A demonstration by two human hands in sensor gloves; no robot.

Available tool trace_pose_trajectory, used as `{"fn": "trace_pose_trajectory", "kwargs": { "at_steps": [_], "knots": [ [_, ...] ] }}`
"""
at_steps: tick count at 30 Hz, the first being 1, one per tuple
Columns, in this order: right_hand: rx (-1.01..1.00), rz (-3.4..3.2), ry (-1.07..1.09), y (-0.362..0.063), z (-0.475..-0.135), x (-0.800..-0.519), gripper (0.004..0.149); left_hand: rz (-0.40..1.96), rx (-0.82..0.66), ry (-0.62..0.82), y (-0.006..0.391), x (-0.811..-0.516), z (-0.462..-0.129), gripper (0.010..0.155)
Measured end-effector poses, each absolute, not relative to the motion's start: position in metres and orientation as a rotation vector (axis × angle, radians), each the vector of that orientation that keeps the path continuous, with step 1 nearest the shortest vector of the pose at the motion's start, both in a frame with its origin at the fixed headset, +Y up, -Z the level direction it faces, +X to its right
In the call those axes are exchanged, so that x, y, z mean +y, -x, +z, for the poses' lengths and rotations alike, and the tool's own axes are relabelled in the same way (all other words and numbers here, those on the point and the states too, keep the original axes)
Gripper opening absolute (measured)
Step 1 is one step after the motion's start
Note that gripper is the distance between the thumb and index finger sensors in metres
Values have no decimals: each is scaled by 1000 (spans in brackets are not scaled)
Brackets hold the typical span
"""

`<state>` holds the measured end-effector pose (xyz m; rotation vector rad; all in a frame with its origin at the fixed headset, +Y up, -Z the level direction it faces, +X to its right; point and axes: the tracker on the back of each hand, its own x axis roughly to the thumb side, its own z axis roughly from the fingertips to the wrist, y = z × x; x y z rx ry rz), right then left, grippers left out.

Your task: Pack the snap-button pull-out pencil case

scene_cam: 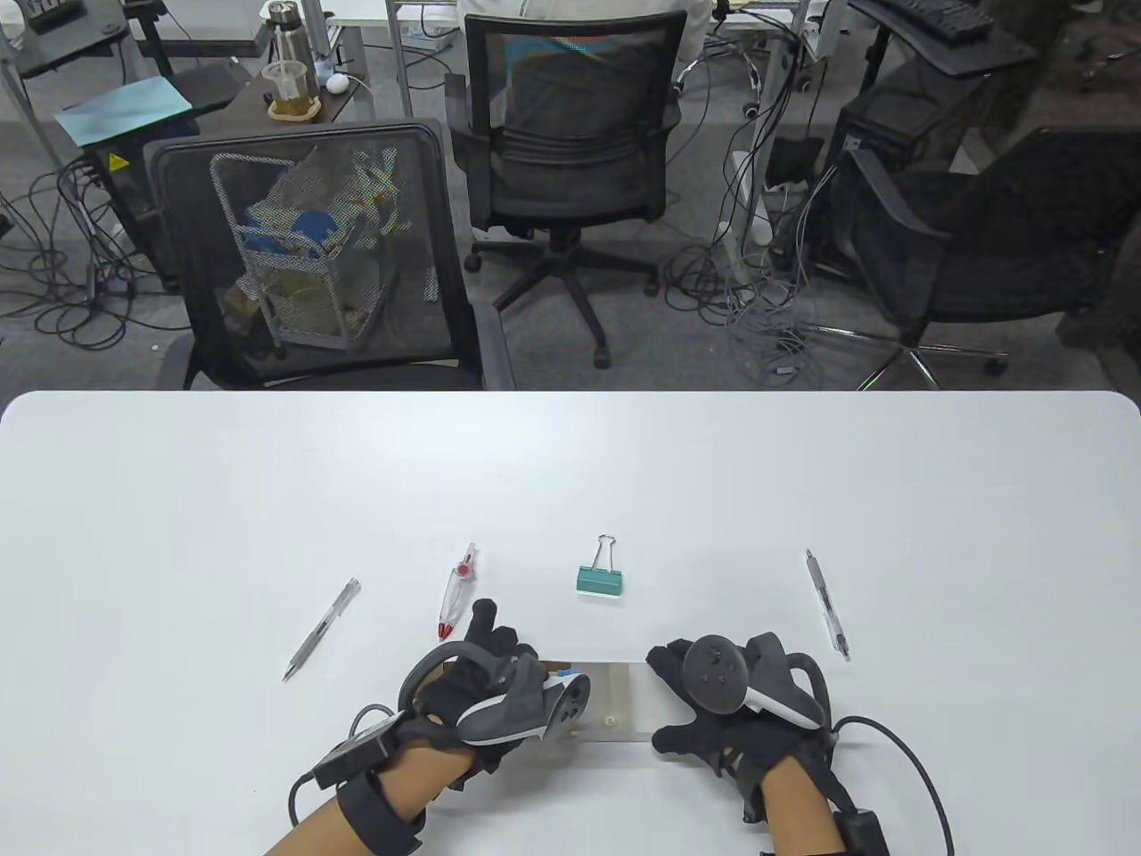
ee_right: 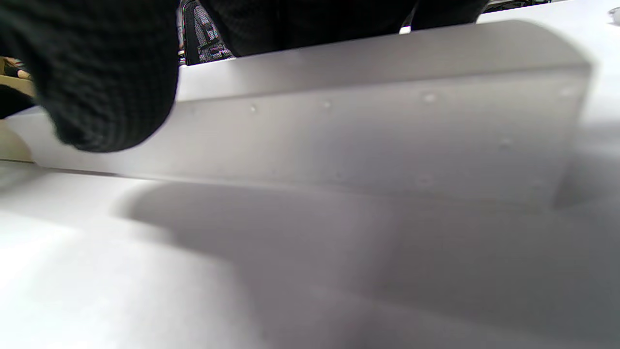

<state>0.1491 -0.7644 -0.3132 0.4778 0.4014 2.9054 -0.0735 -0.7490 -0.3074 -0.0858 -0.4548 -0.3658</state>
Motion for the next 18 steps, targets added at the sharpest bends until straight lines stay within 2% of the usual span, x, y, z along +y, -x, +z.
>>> {"fn": "trace_pose_trajectory", "kwargs": {
  "at_steps": [10,18],
  "knots": [
    [414,2890,-471,-150,-314,-764,85,-268,-413,-21,59,-754,-305,48],
    [418,2881,-470,-151,-314,-765,85,-240,-386,-20,60,-755,-306,46]
  ]
}}
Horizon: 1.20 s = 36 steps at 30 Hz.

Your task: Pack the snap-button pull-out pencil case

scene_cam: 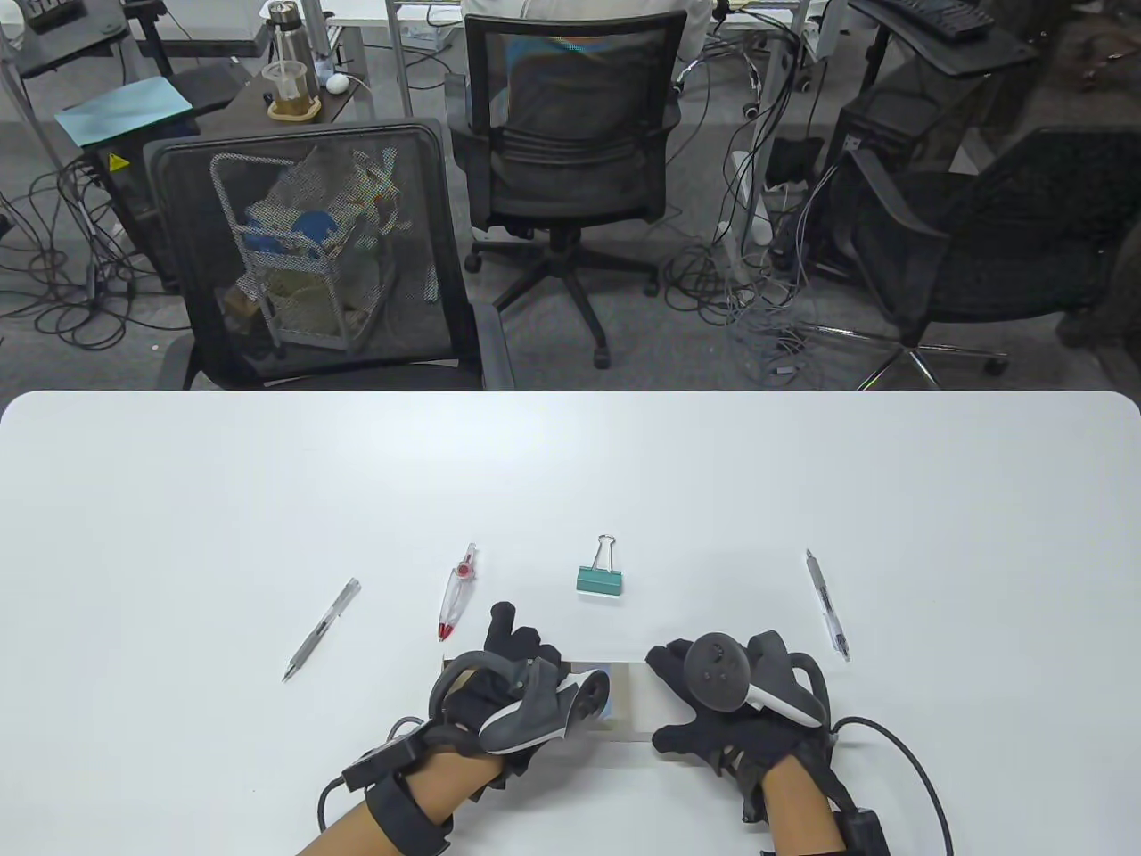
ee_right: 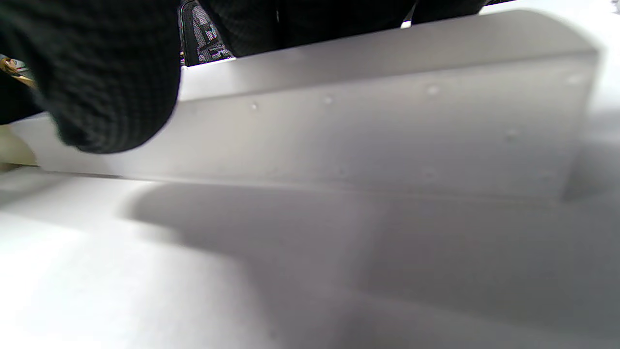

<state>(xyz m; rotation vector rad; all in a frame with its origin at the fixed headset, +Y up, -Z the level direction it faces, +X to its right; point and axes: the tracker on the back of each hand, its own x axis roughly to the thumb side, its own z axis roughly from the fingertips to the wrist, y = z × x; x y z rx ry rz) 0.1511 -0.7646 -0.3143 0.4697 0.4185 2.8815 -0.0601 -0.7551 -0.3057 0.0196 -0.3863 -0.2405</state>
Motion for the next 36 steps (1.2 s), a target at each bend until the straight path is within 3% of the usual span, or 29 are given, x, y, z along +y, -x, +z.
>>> {"fn": "trace_pose_trajectory", "kwargs": {
  "at_steps": [10,19,27,36],
  "knots": [
    [427,2863,-456,-153,-315,-765,86,-91,-363,22,91,-736,-306,55],
    [425,2854,-452,-153,-315,-765,85,75,-130,-90,192,-703,-308,70],
    [420,2853,-454,-154,-315,-765,85,84,38,-146,266,-718,-306,85],
    [421,2849,-457,-154,-315,-765,85,93,72,-145,281,-725,-305,88]
  ]
}}
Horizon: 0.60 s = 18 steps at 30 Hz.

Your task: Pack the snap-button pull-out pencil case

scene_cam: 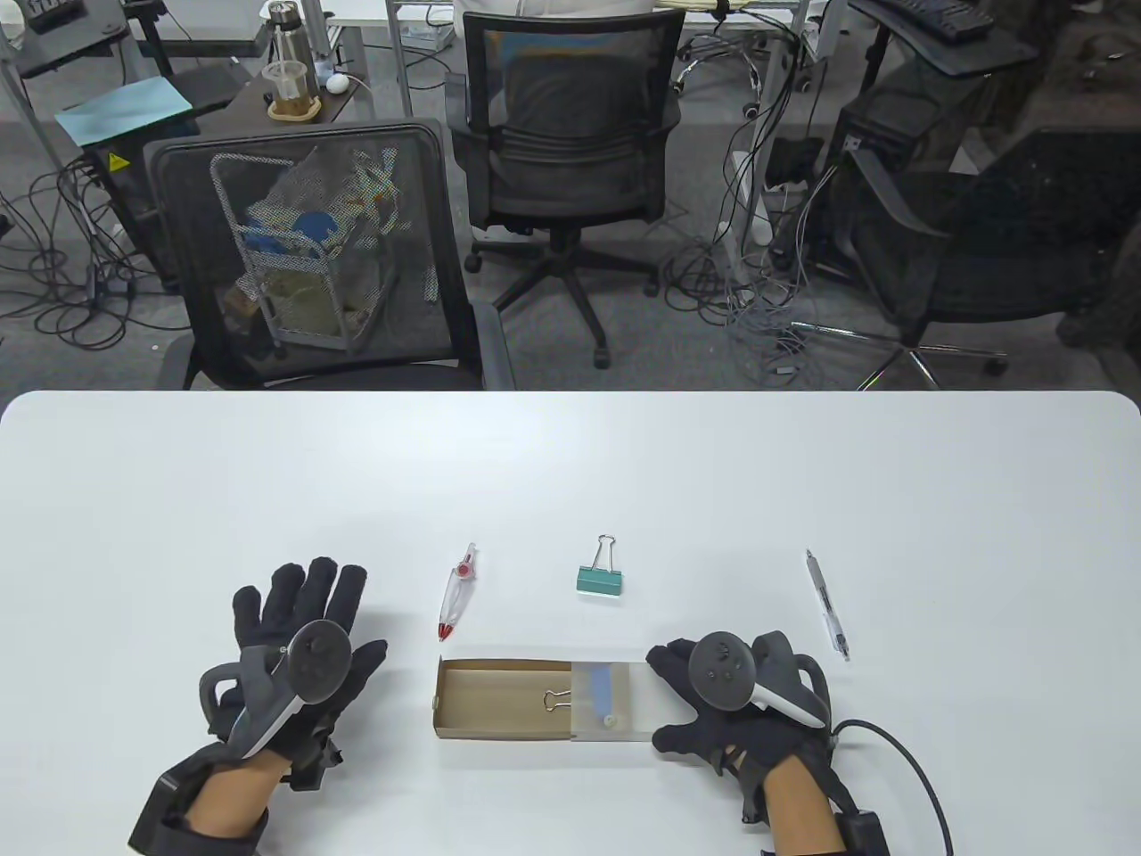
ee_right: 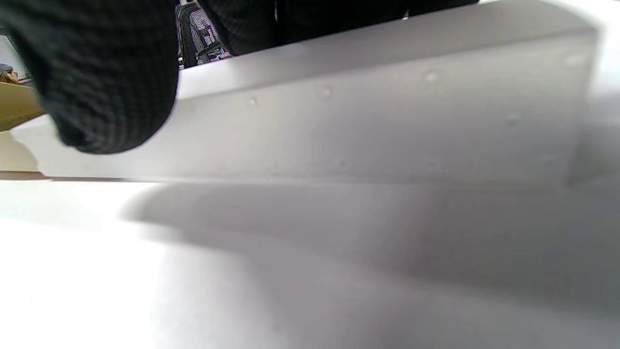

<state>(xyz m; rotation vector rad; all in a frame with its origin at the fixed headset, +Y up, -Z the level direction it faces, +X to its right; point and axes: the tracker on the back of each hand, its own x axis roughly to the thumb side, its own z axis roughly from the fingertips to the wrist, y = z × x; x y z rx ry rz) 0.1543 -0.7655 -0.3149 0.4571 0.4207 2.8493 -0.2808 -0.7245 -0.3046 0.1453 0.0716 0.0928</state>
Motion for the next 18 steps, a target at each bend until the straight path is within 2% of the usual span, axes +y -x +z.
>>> {"fn": "trace_pose_trajectory", "kwargs": {
  "at_steps": [8,12,15,18],
  "knots": [
    [448,2804,-436,-153,-316,-759,88,95,92,-158,285,-724,-302,88],
    [320,2798,-375,-142,-319,-742,87,90,96,-157,285,-723,-302,88],
    [187,2880,-121,-119,-325,-726,87,90,95,-159,286,-723,-302,88],
    [161,2975,40,-91,-338,-714,87,82,95,-156,286,-724,-301,88]
  ]
}}
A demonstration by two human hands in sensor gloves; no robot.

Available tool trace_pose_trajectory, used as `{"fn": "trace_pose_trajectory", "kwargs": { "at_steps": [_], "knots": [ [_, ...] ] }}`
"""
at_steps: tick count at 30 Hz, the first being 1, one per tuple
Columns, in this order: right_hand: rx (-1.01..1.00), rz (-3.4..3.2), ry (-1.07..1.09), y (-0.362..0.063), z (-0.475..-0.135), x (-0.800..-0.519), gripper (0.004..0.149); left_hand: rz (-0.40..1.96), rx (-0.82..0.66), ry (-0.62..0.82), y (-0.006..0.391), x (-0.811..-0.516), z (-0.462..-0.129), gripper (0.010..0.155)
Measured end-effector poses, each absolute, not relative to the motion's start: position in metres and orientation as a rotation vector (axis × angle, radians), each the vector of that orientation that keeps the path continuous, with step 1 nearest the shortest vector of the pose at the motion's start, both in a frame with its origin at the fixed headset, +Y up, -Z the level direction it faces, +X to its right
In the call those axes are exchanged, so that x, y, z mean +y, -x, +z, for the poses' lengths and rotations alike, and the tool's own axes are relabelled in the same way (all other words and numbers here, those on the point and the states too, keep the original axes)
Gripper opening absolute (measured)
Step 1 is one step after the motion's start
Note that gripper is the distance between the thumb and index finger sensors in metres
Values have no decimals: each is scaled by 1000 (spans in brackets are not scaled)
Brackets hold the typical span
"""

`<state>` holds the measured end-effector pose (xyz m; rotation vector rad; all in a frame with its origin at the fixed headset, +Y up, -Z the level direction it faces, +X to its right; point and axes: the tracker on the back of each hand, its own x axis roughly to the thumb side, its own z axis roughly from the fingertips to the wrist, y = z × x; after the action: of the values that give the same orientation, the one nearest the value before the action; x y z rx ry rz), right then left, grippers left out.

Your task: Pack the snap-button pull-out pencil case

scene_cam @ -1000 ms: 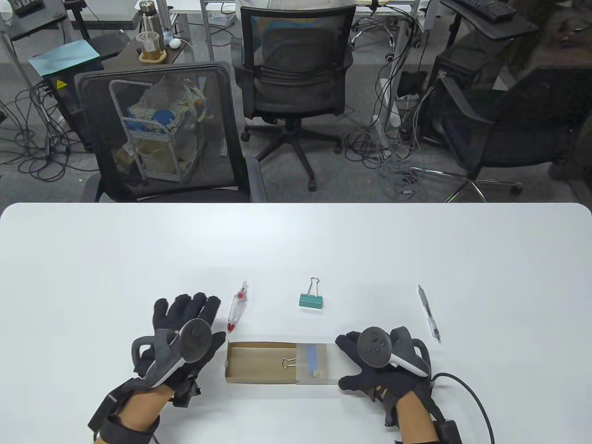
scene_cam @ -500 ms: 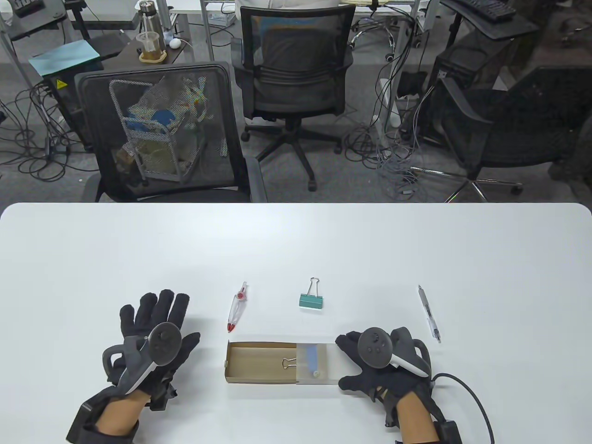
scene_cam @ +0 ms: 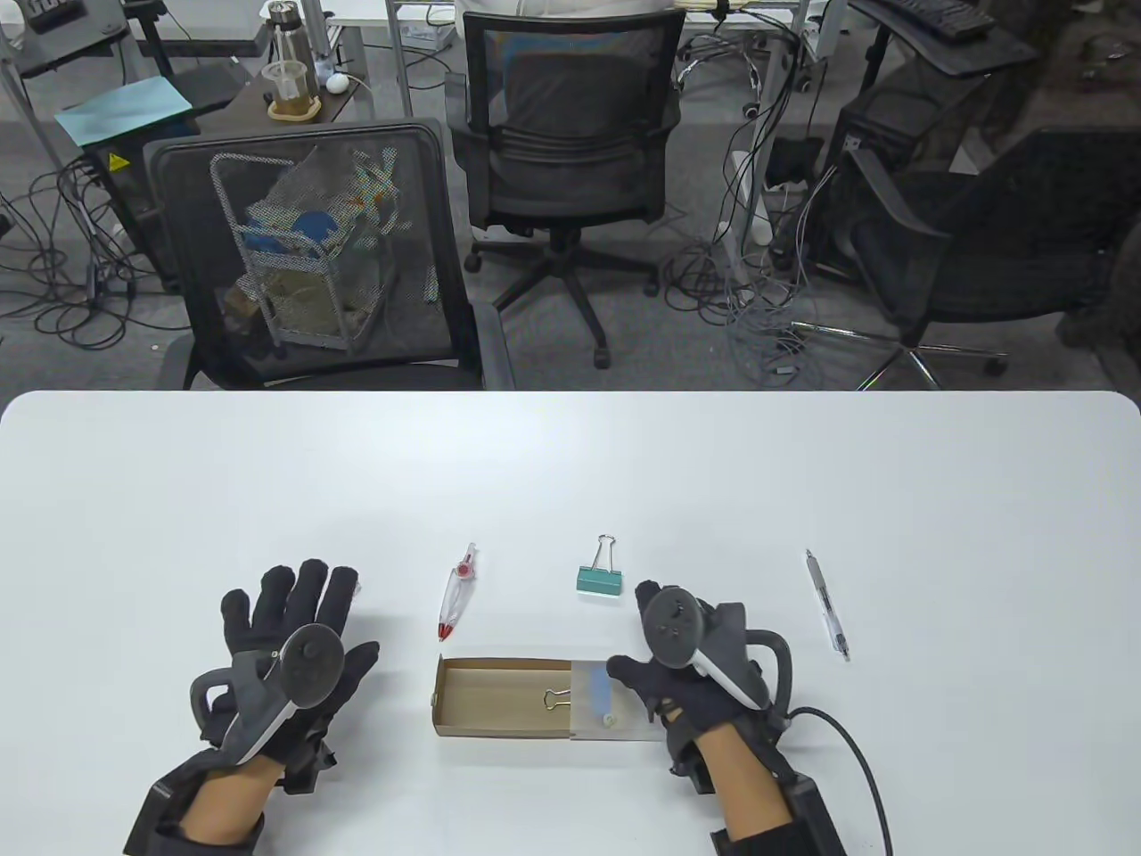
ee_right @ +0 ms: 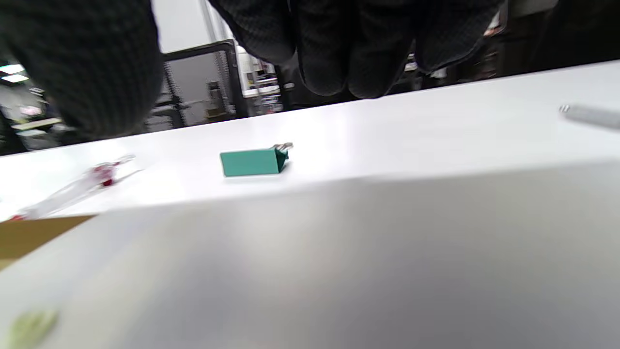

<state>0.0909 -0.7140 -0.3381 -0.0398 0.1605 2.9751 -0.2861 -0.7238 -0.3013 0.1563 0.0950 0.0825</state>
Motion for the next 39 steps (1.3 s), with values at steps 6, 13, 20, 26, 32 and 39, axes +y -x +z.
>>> {"fn": "trace_pose_trajectory", "kwargs": {
  "at_steps": [6,13,20,26,32,39],
  "knots": [
    [272,2953,445,-42,-378,-705,89,84,93,-149,288,-725,-301,88],
    [406,3097,729,-18,-424,-717,89,93,87,-143,289,-725,-302,88],
    [591,3133,849,-4,-443,-737,90,102,98,-129,293,-728,-304,88],
    [681,3168,899,2,-449,-746,86,94,106,-122,294,-728,-304,88],
    [681,3201,915,1,-443,-744,77,72,108,-123,294,-728,-305,88],
    [674,3216,900,-3,-448,-743,73,63,111,-121,293,-728,-305,88]
  ]
}}
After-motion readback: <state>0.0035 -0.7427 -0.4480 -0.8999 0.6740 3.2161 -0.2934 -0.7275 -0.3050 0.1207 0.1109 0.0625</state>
